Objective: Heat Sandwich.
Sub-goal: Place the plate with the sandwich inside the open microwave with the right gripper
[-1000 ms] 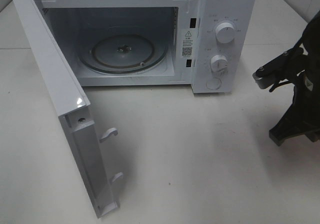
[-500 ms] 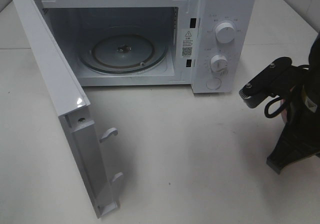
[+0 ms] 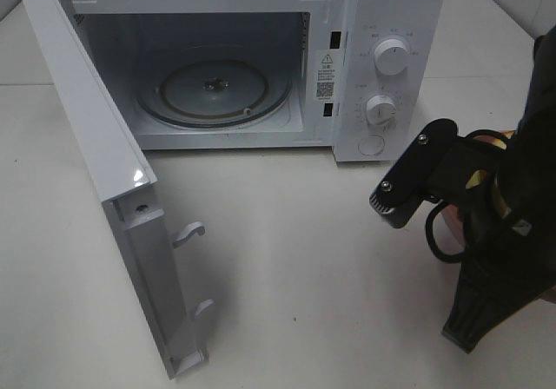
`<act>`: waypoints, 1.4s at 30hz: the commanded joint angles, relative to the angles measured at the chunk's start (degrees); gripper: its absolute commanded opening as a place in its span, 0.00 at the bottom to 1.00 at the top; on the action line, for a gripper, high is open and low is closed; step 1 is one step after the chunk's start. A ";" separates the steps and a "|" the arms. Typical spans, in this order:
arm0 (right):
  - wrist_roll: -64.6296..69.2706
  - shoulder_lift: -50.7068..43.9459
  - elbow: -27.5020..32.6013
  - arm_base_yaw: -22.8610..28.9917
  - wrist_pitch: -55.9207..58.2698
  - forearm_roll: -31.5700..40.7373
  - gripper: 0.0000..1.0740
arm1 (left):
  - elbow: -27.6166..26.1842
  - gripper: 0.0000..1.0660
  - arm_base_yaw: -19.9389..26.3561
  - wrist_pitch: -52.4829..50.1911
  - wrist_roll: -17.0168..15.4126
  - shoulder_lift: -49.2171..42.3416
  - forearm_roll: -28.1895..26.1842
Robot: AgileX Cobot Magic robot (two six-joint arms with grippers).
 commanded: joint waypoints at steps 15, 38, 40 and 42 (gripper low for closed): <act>0.57 -0.46 0.29 13.75 1.09 -1.20 0.00 | 0.00 0.92 0.11 -0.29 0.06 -0.92 -0.40; -11.12 -0.46 0.29 19.19 -2.29 -1.83 0.00 | 0.00 0.92 0.11 -0.29 0.06 -0.92 -0.40; -13.41 -0.46 0.29 19.19 -3.84 -1.95 0.00 | 0.00 0.92 0.11 -0.29 0.06 -0.92 -0.40; -14.95 -0.46 0.29 19.19 -5.21 -2.29 0.00 | 0.00 0.92 0.11 -0.29 0.06 -0.92 -0.40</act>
